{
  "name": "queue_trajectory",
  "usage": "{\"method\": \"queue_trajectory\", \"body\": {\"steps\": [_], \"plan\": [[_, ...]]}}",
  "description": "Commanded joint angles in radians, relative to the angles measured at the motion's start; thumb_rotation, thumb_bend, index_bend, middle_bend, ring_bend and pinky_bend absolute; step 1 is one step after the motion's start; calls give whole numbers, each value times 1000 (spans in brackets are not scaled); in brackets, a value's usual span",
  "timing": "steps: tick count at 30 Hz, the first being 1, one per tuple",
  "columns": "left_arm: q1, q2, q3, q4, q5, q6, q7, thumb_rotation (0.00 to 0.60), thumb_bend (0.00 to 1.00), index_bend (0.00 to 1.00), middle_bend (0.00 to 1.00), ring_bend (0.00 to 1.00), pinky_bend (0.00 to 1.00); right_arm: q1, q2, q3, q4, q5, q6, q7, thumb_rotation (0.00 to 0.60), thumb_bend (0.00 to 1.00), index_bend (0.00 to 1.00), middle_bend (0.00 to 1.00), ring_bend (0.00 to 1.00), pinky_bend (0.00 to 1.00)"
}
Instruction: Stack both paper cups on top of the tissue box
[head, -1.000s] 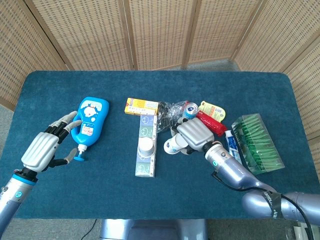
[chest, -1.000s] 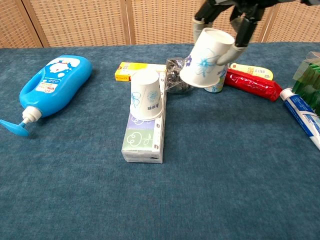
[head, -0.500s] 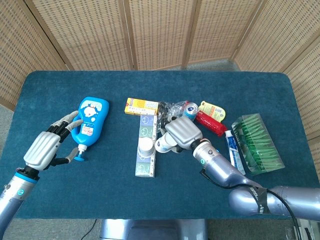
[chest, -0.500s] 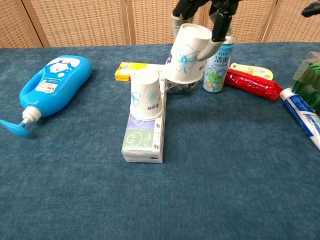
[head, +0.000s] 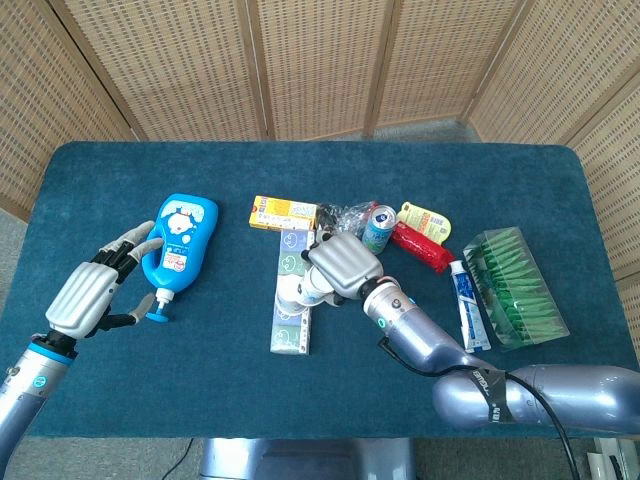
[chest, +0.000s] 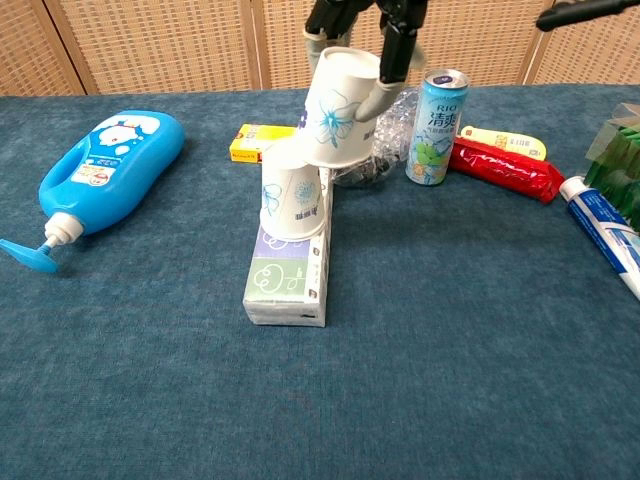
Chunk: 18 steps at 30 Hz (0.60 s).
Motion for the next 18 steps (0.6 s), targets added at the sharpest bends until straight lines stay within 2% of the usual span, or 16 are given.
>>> {"method": "queue_trajectory", "body": {"steps": [1,18], "plan": [[2,-1,1,6,0,2,-8,600,482,114,0,0,135,16,-8,-1,7,17,8,-8,600,288,403,411,204,675],[4,-9,8,46,15,2,-56,600,481,114,0,0,135,106,-62,-16,33,101,29,-54,600,284,401,406,204,674]]}}
